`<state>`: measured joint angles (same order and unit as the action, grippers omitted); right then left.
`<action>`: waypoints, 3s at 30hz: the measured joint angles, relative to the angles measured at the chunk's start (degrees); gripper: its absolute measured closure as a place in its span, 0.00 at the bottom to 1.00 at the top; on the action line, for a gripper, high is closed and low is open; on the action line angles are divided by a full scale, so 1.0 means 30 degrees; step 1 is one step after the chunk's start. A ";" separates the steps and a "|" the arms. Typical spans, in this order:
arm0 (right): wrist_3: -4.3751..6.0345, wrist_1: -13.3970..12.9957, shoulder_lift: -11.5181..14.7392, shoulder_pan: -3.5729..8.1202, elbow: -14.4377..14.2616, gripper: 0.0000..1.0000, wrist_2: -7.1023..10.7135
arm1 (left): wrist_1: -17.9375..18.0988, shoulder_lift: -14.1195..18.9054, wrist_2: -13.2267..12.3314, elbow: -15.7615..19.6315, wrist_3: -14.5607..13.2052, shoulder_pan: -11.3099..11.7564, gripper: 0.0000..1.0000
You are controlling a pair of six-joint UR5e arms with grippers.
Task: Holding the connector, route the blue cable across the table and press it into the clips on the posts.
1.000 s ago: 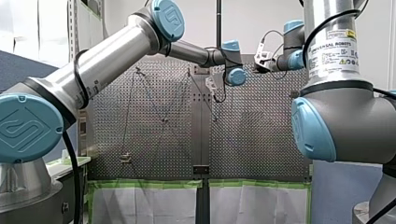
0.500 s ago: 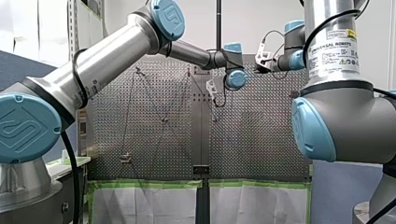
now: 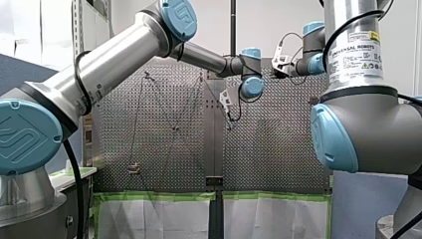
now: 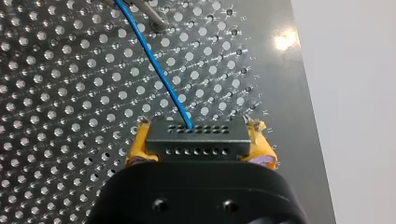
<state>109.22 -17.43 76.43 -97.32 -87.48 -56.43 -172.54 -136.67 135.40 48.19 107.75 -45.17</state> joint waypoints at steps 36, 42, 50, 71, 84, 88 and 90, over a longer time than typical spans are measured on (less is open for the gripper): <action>0.0113 0.0065 -0.0040 0.0028 0.0008 1.00 0.0116 | 0.4686 0.5612 -0.2806 0.5580 -0.0067 -0.0433 0.00; 0.0174 0.0065 -0.0055 0.0026 -0.0001 1.00 0.0136 | 0.5636 0.6559 -0.1973 0.6524 0.0685 -0.0352 0.00; 0.0191 0.0064 -0.0060 0.0033 -0.0002 1.00 0.0144 | 0.6992 0.7919 -0.0954 0.7882 0.0869 -0.0422 0.00; 0.0191 0.0065 -0.0107 -0.0086 -0.0007 1.00 0.0136 | 0.9624 1.1590 0.0225 1.1554 -0.0398 -0.0220 0.00; 0.0190 0.0122 -0.0117 -0.0147 -0.0010 1.00 0.0329 | 1.1700 1.3591 -0.1810 1.3636 -0.0855 0.0150 0.00; 0.0191 0.0158 -0.0117 -0.0151 -0.0008 1.00 0.0342 | 1.2382 1.3424 -0.2496 1.4320 -0.1446 0.0187 0.00; 0.0190 0.0170 -0.0117 -0.0153 -0.0008 1.00 0.0341 | 1.2752 1.3300 -0.2854 1.4687 -0.1723 0.0188 0.00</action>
<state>109.79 -16.92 76.08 -97.78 -87.50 -55.41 -134.28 -96.77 126.84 92.25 102.58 -44.60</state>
